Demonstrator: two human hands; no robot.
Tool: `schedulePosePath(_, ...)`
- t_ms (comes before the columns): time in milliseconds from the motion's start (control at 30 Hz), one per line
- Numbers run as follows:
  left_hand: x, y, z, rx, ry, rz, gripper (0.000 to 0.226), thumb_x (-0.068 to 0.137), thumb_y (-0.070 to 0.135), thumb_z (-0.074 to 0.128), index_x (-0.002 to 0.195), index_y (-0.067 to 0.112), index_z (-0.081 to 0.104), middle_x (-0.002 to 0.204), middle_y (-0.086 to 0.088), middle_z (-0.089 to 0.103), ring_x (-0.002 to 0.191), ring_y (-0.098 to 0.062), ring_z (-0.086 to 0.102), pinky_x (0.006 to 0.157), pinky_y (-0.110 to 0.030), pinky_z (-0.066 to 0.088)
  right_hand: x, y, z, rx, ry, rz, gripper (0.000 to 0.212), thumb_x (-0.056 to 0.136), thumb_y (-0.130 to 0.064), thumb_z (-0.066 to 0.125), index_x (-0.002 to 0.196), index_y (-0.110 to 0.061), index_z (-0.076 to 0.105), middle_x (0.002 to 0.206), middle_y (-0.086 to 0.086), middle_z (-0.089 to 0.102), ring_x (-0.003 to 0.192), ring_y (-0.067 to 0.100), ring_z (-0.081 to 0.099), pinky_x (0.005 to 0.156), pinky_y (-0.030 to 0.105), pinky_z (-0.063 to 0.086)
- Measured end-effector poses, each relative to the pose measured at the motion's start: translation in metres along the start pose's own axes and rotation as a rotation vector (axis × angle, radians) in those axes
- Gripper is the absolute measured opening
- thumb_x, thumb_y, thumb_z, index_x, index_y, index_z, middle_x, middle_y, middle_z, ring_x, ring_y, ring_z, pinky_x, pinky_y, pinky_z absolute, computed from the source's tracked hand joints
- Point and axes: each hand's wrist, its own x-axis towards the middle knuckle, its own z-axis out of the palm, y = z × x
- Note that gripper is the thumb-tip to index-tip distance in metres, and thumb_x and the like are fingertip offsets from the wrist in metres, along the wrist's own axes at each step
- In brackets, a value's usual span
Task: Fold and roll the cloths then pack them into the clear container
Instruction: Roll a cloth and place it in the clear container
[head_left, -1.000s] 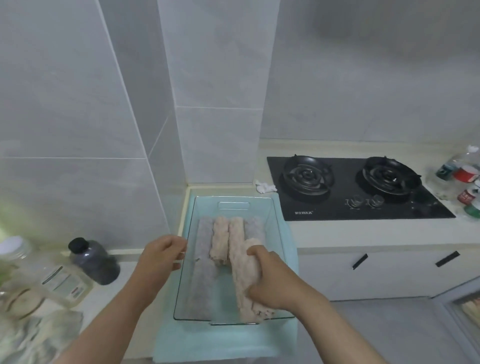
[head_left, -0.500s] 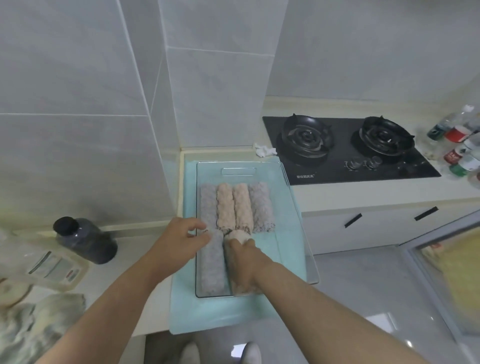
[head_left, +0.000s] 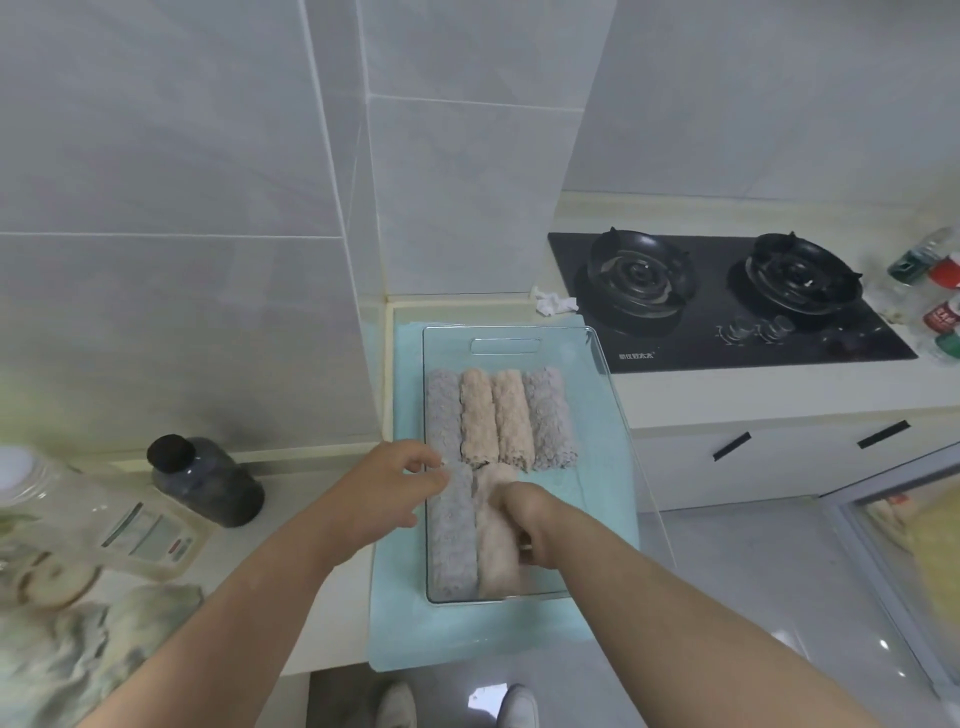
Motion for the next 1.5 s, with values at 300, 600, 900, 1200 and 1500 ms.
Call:
schedulePosePath(300, -0.003, -0.005, 0.001, -0.011, -0.094, -0.061, 0.007, 0.093, 0.030, 0.057, 0.099, 0.029, 0.061, 0.110, -0.002, 0.056, 0.102, -0.018, 0.059, 0.086, -0.034, 0.056, 0.025, -0.001, 0.038, -0.055, -0.042, -0.052, 0.032, 0.098, -0.023, 0.038, 0.112, -0.004, 0.059, 0.094, 0.008, 0.062, 0.079, 0.017, 0.058, 0.056, 0.023, 0.044)
schedulePosePath(600, 0.003, -0.008, -0.004, -0.015, -0.110, -0.049, 0.008, 0.093, 0.030, 0.057, 0.098, 0.029, 0.062, 0.111, -0.002, 0.059, 0.096, -0.013, 0.059, 0.084, -0.034, 0.056, 0.035, 0.012, 0.037, -0.018, -0.086, -0.020, 0.041, 0.091, -0.031, 0.045, 0.124, -0.010, 0.055, 0.115, 0.014, 0.068, 0.094, 0.025, 0.069, 0.062, 0.027, 0.054)
schedulePosePath(900, 0.007, 0.001, -0.022, -0.045, -0.092, -0.066, 0.010, 0.094, 0.032, 0.056, 0.102, 0.029, 0.062, 0.109, 0.003, 0.060, 0.098, -0.011, 0.062, 0.086, -0.031, 0.056, 0.072, 0.015, 0.005, -0.063, -0.040, -0.148, 0.081, 0.059, -0.053, 0.063, 0.130, -0.015, 0.056, 0.108, 0.005, 0.073, 0.095, 0.024, 0.071, 0.090, 0.041, 0.055)
schedulePosePath(1200, -0.002, 0.040, -0.048, -0.084, 0.098, 0.132, 0.016, 0.083, 0.047, 0.059, 0.096, 0.040, 0.066, 0.103, 0.015, 0.067, 0.098, -0.009, 0.066, 0.094, -0.039, 0.052, -0.051, -0.036, -0.032, -0.183, 0.052, -0.595, 0.033, 0.088, -0.032, 0.061, 0.118, -0.020, 0.059, 0.117, -0.006, 0.057, 0.105, 0.011, 0.054, 0.097, 0.033, 0.043)
schedulePosePath(1500, -0.068, 0.055, -0.017, -0.292, 0.434, 0.313, 0.039, 0.078, 0.049, 0.046, 0.112, 0.035, 0.061, 0.121, 0.011, 0.063, 0.111, -0.005, 0.059, 0.092, -0.024, 0.049, -0.109, -0.060, -0.054, -0.275, -0.035, -1.115, 0.037, 0.095, -0.038, 0.055, 0.130, -0.049, 0.047, 0.142, -0.024, 0.043, 0.132, 0.010, 0.042, 0.104, 0.030, 0.038)
